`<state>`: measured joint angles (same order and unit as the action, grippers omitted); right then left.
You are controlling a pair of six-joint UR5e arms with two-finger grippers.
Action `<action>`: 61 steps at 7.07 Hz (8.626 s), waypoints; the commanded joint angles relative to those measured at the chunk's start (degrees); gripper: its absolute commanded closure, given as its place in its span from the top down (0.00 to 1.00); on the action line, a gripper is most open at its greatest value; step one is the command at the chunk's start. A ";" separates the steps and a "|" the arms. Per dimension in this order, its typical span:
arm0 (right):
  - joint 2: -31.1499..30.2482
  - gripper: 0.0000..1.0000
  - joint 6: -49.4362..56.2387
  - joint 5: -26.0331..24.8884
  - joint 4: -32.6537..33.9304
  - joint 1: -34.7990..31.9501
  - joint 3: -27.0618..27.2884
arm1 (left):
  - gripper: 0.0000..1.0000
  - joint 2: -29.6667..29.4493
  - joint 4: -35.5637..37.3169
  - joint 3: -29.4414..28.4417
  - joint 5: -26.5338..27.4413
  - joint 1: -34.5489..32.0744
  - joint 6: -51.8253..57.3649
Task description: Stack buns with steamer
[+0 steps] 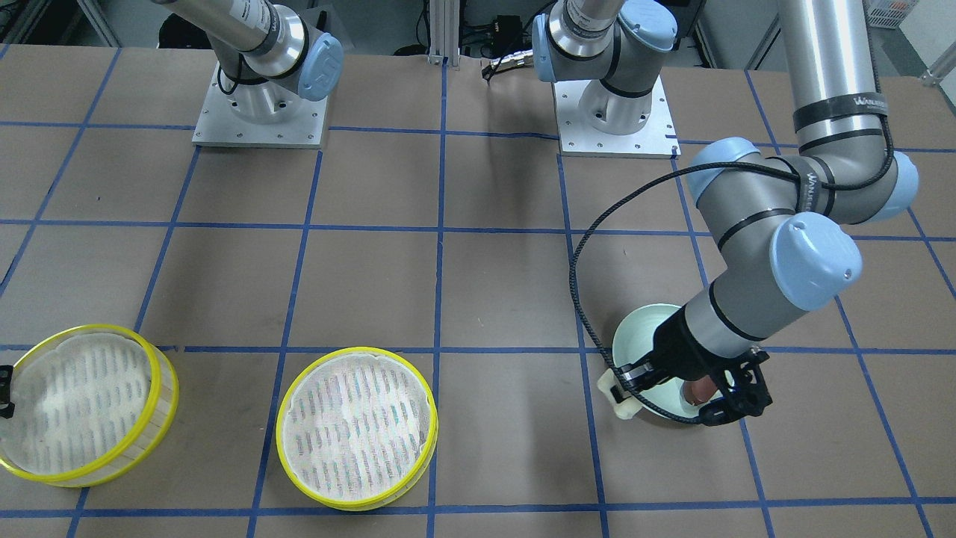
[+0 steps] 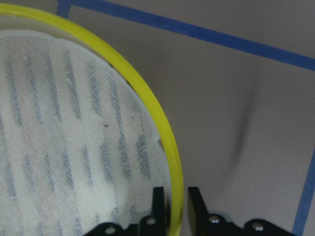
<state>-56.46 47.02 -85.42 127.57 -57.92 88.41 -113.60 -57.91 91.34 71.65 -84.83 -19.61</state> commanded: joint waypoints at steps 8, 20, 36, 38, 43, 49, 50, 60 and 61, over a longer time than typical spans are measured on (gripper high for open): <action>-8.75 0.00 -10.08 -0.27 -4.52 -5.69 -0.52 | 0.87 -11.91 22.40 -0.64 -10.65 -18.44 -20.35; -11.84 0.00 -38.46 -6.76 -6.45 -24.24 0.18 | 1.00 -2.36 0.24 -5.82 -6.04 -9.00 -3.42; -11.71 1.00 -56.43 -7.75 -10.11 -35.33 -1.14 | 0.57 -5.93 2.81 6.40 20.46 8.27 59.78; -19.70 1.00 -51.17 -7.65 -21.06 -34.72 -3.94 | 0.18 -5.93 2.63 6.31 20.46 8.27 59.60; -33.02 1.00 -47.55 -5.89 -36.51 -35.07 -1.94 | 0.00 0.38 3.68 2.90 9.39 1.89 25.95; -33.54 1.00 -44.29 -5.98 -36.34 -35.25 -1.40 | 0.00 -1.53 18.08 -3.09 -6.41 -14.91 -21.47; -33.46 1.00 -44.29 -5.98 -36.16 -35.25 -1.32 | 0.00 -2.23 19.58 -3.01 -11.30 -15.36 -25.26; -33.46 1.00 -44.21 -6.16 -35.90 -35.07 -1.32 | 1.00 -1.64 5.96 -3.27 4.10 -15.82 -4.82; -33.46 1.00 -44.21 -6.16 -35.90 -35.07 -1.32 | 1.00 0.20 0.05 -3.36 6.81 -13.02 -0.38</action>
<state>-89.91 2.81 -91.58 91.68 -92.99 87.10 -115.41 -50.17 88.05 72.70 -100.36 -27.11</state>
